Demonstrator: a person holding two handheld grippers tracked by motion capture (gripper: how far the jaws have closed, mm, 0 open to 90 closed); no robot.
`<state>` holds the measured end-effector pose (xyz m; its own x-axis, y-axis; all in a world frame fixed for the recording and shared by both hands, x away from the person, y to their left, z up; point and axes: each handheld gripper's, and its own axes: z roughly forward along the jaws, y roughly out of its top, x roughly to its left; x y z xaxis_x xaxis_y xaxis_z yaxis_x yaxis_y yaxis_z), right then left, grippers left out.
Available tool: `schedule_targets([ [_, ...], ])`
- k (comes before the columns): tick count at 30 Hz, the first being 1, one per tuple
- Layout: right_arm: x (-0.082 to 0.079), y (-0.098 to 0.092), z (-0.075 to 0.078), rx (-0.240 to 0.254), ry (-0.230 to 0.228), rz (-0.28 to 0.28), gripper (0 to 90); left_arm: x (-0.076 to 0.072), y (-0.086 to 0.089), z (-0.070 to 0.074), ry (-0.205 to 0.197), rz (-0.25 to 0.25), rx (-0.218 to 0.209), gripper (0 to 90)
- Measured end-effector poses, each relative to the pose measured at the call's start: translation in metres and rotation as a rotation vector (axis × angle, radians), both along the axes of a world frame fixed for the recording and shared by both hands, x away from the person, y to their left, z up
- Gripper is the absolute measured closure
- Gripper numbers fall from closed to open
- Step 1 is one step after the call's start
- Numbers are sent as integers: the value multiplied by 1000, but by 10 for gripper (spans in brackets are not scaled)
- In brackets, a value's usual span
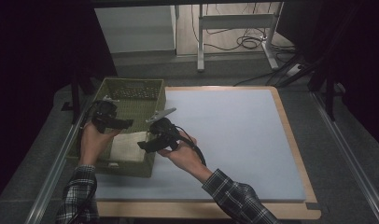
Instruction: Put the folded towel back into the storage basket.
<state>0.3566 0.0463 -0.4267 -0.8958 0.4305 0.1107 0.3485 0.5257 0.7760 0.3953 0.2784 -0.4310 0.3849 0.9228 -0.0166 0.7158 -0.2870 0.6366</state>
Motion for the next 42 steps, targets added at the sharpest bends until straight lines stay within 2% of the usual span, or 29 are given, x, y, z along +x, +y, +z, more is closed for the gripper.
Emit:
schedule_targets([
  [9,3,-17,-3,-12,-20,1,264,0,-9,5,-9,-4,-37,130],
  [22,4,-45,-9,-30,-37,-1,219,-2,-27,15,-32,-43,-91,74],
  [26,4,-54,-11,-43,-40,3,205,-1,-34,17,-25,-56,-113,71],
  [31,3,-65,-15,-66,-49,1,190,0,-46,19,-13,-80,-110,71],
  [42,7,-97,-25,-90,-30,-23,167,5,-78,27,29,-143,-82,66],
])
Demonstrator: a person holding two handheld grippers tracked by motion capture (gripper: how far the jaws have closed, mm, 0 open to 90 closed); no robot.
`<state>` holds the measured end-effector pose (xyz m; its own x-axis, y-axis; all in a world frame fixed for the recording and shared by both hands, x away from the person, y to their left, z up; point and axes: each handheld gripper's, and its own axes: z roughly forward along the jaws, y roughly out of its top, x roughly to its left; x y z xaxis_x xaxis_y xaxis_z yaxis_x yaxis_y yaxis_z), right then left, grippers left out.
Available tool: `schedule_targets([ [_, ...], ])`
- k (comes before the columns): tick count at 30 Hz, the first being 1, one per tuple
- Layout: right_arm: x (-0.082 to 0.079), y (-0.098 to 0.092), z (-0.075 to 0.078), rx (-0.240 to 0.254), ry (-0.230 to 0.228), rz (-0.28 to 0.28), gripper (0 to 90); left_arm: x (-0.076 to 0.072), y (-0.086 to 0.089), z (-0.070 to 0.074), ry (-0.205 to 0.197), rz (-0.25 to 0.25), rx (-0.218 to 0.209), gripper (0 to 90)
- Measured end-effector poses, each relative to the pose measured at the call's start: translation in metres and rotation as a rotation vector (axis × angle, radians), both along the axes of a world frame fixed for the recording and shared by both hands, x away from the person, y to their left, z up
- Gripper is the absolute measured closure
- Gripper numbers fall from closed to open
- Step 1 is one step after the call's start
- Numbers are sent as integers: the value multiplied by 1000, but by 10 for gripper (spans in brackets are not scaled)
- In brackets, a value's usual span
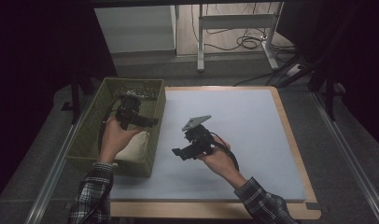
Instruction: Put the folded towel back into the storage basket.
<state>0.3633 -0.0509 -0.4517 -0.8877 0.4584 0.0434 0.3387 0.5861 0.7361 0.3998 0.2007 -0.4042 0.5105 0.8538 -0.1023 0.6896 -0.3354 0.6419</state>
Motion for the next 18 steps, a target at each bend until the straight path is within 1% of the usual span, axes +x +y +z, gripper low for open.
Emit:
schedule_targets([
  [5,2,-18,-3,-4,9,-17,156,3,-15,2,2,-21,1,62],
  [8,2,-27,-5,-2,11,-24,148,5,-23,2,8,-34,-10,57],
  [10,2,-33,-6,-2,19,-26,142,6,-29,2,8,-41,-3,55],
  [18,2,-57,-10,-3,20,-44,129,6,-57,0,0,-89,-24,51],
])
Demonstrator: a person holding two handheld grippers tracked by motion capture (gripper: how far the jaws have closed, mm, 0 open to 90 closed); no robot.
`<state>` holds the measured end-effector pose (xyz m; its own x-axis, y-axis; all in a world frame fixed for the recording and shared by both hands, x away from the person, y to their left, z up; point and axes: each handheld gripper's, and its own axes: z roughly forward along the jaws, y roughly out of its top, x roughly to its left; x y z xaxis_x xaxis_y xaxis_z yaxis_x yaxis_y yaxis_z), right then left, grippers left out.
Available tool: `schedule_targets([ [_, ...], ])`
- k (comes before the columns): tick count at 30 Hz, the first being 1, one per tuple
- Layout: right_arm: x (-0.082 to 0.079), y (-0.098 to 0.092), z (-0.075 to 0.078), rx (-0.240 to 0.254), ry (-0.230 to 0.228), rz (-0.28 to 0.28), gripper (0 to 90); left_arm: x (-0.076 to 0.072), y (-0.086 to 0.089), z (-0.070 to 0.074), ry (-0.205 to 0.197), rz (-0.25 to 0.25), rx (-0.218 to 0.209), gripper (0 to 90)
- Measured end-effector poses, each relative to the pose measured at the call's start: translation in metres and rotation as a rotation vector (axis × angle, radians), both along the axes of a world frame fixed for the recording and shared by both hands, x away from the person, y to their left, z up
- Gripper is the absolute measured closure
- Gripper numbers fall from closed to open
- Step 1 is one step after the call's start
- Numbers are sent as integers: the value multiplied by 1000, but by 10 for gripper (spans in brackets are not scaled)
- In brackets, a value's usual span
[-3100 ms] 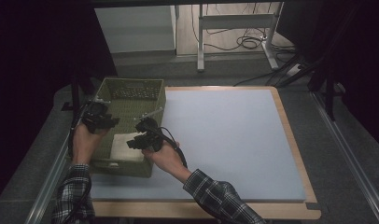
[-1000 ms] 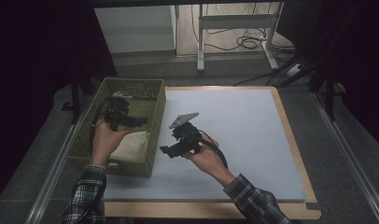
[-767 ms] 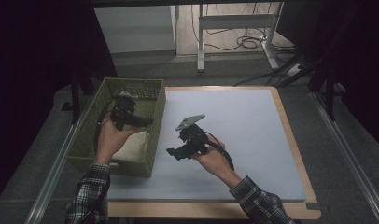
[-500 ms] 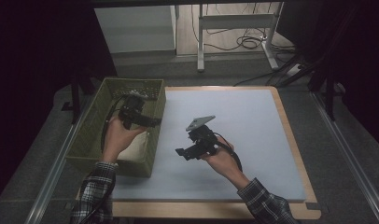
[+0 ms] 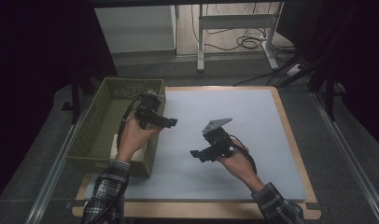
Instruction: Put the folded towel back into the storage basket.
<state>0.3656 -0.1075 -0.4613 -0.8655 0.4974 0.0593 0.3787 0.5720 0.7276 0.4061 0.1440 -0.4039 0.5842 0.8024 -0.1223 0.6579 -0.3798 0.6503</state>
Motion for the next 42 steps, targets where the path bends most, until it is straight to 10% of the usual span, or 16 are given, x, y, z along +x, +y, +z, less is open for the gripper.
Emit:
schedule_targets([
  [19,-9,-69,-4,3,-6,-88,117,-11,-56,-25,5,-95,-28,45],
  [31,-18,-109,-20,-11,-17,-150,115,-39,-75,-56,-17,-121,-79,44],
  [42,-31,-140,-41,-31,-27,-195,88,-75,-85,-97,-45,-149,-41,35],
])
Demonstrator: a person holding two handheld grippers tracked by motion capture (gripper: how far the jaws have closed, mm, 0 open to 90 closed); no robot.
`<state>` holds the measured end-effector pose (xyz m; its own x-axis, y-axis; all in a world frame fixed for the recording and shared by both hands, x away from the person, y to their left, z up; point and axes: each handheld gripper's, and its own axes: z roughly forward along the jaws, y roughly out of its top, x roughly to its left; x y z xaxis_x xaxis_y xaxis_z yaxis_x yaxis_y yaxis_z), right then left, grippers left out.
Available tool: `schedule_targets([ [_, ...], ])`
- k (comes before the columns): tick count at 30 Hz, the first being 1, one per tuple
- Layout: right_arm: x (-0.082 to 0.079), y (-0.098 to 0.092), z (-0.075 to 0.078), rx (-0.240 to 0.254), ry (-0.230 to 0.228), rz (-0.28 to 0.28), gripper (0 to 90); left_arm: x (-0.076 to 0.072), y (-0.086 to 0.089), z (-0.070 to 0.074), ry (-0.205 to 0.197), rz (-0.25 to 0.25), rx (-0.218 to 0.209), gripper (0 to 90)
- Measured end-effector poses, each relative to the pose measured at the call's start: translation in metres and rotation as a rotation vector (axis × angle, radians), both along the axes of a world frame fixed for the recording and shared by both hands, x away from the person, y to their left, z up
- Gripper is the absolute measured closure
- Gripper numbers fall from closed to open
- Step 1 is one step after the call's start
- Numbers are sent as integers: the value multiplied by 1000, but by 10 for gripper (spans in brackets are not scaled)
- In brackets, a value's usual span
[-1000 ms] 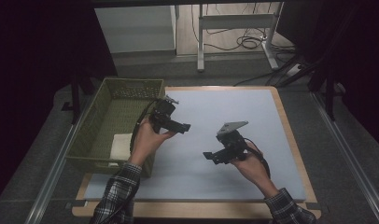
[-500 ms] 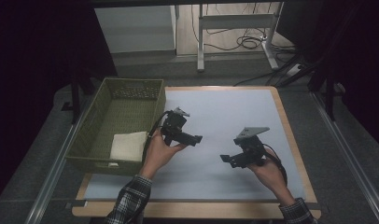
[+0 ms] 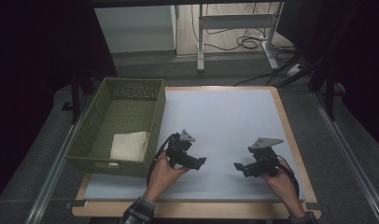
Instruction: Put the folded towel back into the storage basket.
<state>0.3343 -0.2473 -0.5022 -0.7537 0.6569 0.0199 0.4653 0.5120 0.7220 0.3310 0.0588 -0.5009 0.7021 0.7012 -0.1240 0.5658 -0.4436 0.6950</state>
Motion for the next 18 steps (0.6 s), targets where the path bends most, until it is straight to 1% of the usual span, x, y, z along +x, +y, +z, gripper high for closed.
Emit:
schedule_targets([
  [3,-4,-3,-6,-9,6,8,79,-8,0,-12,3,-2,-7,30],
  [7,-10,-3,-14,-25,2,24,67,-17,4,-26,14,10,-17,15],
  [9,-12,-3,-18,-24,-1,25,58,-20,6,-34,19,18,-12,11],
  [11,-13,-2,-22,-32,-1,26,51,-21,8,-39,22,22,-2,10],
  [12,-13,-1,-24,-35,-3,25,47,-23,9,-41,3,25,-4,9],
  [14,-14,0,-29,-40,-7,19,29,-25,8,-43,-17,31,10,12],
  [15,-14,1,-31,-45,-9,16,26,-26,7,-44,-31,29,26,11],
  [16,-15,2,-31,-55,-18,15,24,-26,6,-44,-37,28,43,8],
  [17,-15,3,-31,-67,-25,9,17,-27,3,-44,-47,19,75,6],
  [18,-15,4,-31,-75,-28,7,12,-27,3,-45,-47,19,77,0],
])
